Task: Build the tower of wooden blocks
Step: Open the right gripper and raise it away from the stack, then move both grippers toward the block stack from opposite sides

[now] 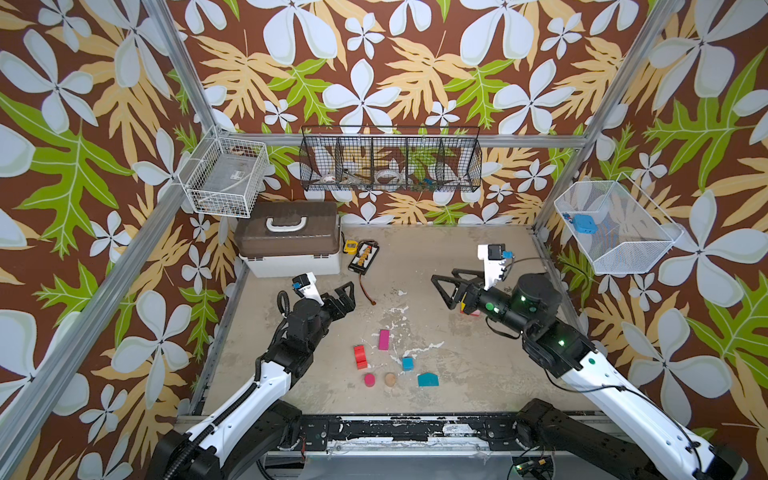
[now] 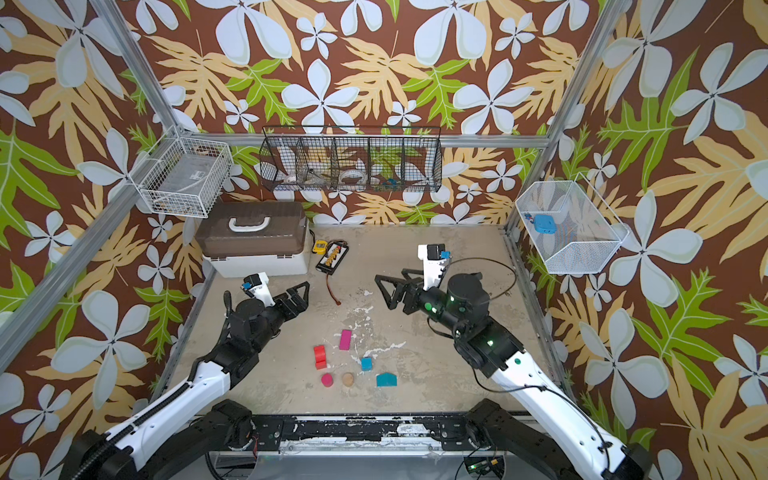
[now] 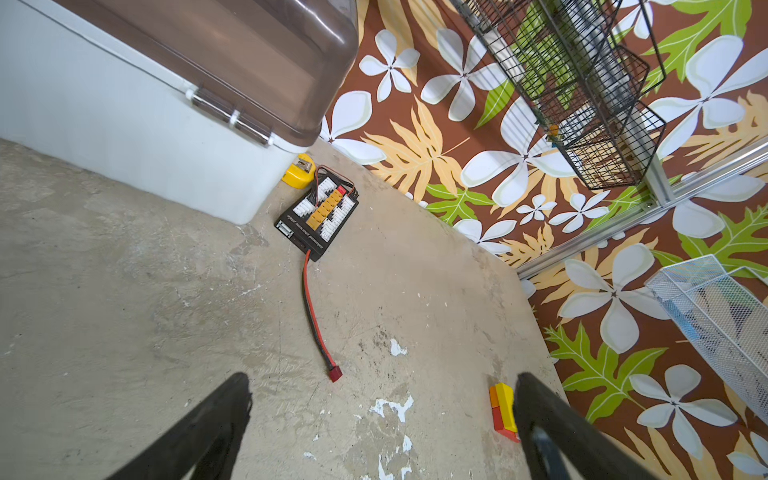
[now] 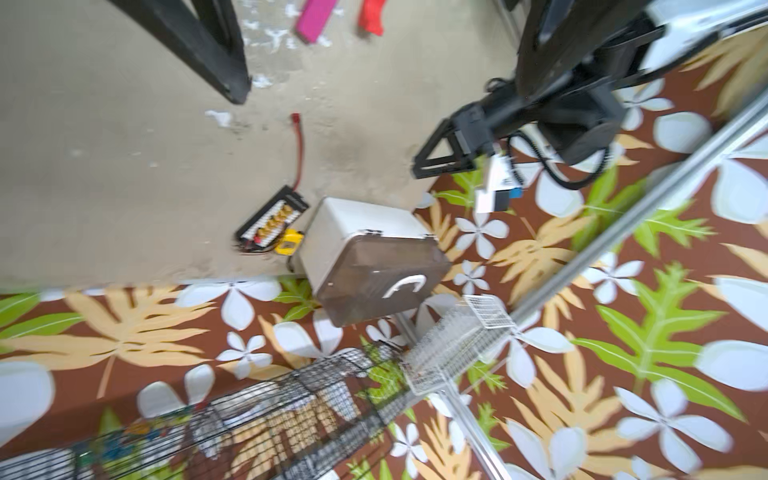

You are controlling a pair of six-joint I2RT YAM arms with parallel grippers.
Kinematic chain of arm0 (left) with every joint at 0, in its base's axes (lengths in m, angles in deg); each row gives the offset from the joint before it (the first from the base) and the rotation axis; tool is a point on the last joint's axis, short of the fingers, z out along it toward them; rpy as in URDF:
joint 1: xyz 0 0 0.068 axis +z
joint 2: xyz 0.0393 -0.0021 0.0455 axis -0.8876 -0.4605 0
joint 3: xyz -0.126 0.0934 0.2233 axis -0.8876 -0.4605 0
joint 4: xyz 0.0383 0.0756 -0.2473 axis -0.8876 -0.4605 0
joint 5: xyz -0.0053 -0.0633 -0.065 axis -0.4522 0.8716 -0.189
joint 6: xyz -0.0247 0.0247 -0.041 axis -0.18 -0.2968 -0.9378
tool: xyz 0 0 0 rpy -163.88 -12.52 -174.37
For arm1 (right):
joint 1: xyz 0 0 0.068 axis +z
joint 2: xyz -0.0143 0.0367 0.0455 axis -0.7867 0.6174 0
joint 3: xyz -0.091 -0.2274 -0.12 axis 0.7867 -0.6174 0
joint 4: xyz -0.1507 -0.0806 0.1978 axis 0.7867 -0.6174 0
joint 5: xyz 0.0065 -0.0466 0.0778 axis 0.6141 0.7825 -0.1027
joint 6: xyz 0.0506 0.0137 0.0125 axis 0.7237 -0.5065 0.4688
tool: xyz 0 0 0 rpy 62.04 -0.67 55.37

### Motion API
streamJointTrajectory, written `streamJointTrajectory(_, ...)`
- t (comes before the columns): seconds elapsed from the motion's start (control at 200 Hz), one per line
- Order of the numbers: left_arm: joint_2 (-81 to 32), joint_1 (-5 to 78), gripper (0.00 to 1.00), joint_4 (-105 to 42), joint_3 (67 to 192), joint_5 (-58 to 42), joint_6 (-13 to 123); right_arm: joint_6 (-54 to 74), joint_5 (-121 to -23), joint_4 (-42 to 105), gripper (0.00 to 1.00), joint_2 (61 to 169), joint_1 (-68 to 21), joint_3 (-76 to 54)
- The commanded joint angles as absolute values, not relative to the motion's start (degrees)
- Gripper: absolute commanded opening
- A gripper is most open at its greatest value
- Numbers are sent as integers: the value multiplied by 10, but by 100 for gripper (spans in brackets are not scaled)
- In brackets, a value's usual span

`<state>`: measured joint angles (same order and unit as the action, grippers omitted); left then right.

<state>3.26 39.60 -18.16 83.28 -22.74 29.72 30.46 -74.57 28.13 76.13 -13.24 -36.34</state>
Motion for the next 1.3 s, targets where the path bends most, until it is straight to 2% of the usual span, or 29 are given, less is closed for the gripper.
streamJointTrajectory(0.0,-5,396,100,-182,857,-184,282,385,-691,286,100,725,-89,-383)
streamJointTrajectory(0.105,-33,394,100,-186,870,-178,284,372,-701,284,100,713,-89,-379)
streamJointTrajectory(0.285,-43,394,100,-183,870,-183,291,335,-646,237,100,725,-88,-351)
streamJointTrajectory(0.62,-55,389,100,-164,864,-143,286,357,-709,288,100,699,-88,-385)
streamJointTrajectory(0.796,-48,388,100,-160,861,-141,282,377,-675,296,100,623,-89,-420)
streamJointTrajectory(0.966,-45,386,100,-150,857,-141,280,396,-680,369,100,533,-89,-486)
streamJointTrajectory(1.296,-102,351,100,-147,883,-141,281,397,-599,265,100,536,-88,-458)
